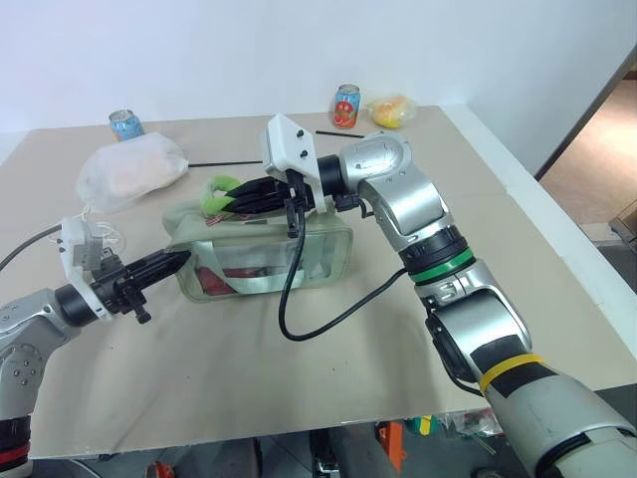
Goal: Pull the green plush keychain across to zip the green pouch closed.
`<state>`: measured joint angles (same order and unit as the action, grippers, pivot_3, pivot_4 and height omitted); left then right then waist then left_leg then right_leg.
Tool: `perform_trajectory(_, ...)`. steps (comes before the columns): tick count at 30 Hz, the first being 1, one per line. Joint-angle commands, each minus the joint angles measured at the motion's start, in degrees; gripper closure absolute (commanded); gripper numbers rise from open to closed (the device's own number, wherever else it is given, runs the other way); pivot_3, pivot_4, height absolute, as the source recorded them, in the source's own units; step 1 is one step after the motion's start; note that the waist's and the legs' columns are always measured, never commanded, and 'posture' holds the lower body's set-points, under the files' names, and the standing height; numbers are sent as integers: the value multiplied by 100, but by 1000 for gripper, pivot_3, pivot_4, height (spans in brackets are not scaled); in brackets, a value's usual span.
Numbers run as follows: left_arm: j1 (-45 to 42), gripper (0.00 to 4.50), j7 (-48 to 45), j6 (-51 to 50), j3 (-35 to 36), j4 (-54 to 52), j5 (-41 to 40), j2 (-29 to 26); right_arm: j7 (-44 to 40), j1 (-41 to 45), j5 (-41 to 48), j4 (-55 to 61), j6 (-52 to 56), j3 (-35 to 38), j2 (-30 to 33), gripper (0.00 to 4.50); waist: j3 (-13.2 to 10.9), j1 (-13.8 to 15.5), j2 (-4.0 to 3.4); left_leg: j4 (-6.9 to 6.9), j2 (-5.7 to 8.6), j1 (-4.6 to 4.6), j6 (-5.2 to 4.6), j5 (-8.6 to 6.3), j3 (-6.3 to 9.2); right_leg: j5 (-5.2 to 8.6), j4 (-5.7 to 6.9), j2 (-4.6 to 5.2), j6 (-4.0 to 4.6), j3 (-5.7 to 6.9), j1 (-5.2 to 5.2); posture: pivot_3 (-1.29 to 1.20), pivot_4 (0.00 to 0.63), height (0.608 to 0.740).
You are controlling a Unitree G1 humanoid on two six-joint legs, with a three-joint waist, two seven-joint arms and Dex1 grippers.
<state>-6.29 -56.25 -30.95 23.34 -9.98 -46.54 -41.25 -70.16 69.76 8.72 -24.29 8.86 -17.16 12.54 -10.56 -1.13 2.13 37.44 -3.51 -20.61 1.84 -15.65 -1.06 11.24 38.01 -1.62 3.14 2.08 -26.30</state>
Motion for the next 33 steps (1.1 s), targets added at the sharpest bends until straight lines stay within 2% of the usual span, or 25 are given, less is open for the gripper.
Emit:
perform_trajectory(1, -48, 4325, -26, 55, -19, -60, -19, 31, 242, 189, 7, -79, 62, 429, 305, 4451, 0, 3, 0, 0, 0, 0, 0, 0, 0, 0, 0, 1, 0, 0, 0, 0, 150, 740)
perform_trajectory(4, -22, 4325, -11, 60, -40, -92, -5, 61, 254, 202, 61, -137, 145, 729, 845, 4451, 0, 16, 1, 0, 10, -3, 0, 0, 1, 0, 0, 6, 0, 2, 0, 0, 150, 740)
perform_trajectory(6, 40, 4325, -12, 42, -17, -131, -27, 74, 120, 55, 55, -66, 143, 983, 1524, 4451, 0, 15, 1, 0, 18, -4, 0, 0, -1, 0, -1, 7, 0, -1, 0, 0, 150, 740)
perform_trajectory(10, 144, 4325, -20, 13, 24, -184, -54, 64, 5, -284, -64, 60, 69, 1151, 2487, 4451, 0, 14, 2, -3, 39, -10, -7, -4, -5, 2, -11, 20, -3, -7, 1, 0, 150, 740)
perform_trajectory(16, 223, 4325, -27, -12, 65, -217, -103, 27, 8, -820, -240, 179, 233, 1219, 3292, 4451, -4, -36, -1, -7, 38, -23, -22, -13, -36, 4, -11, 30, -10, -36, 3, 0, 150, 740)
perform_trajectory(18, 208, 4325, -11, -71, 97, -199, -145, 2, 64, -1201, -185, 446, 476, 1151, 3260, 4451, -3, -37, 0, -7, 29, -22, -20, -12, -35, 4, -11, 20, -10, -33, 2, 0, 150, 740)
perform_trajectory(23, 102, 4325, 135, -279, 147, -140, -276, -30, 170, -2302, 169, 1781, 1103, 721, 2541, 4451, -2, -54, 2, -13, 5, -3, -11, -7, -35, 4, -10, -2, -11, -32, 16, 0, 150, 740)
perform_trajectory(27, 13, 4325, 329, -473, 197, -127, -407, -22, 442, -2473, 270, 1937, 1406, 638, 1998, 4451, -4, -75, -1, -14, -1, -2, 14, 8, -36, 2, 6, -8, -13, -32, 7, 0, 150, 740)
perform_trajectory(32, 6, 4325, 531, -635, 287, -117, -501, -35, 545, -2302, 264, 1516, 1450, 821, 1975, 4451, -5, -96, 5, -14, -1, 3, 28, 16, -30, 0, 6, -11, -17, -27, 10, 0, 150, 740)
perform_trajectory(33, 22, 4325, 568, -666, 308, -121, -513, -37, 529, -2201, 300, 1369, 1472, 910, 2028, 3800, -5, -103, 5, -14, -1, 3, 28, 16, -30, 0, 6, -13, -17, -27, 10, 0, 150, 740)
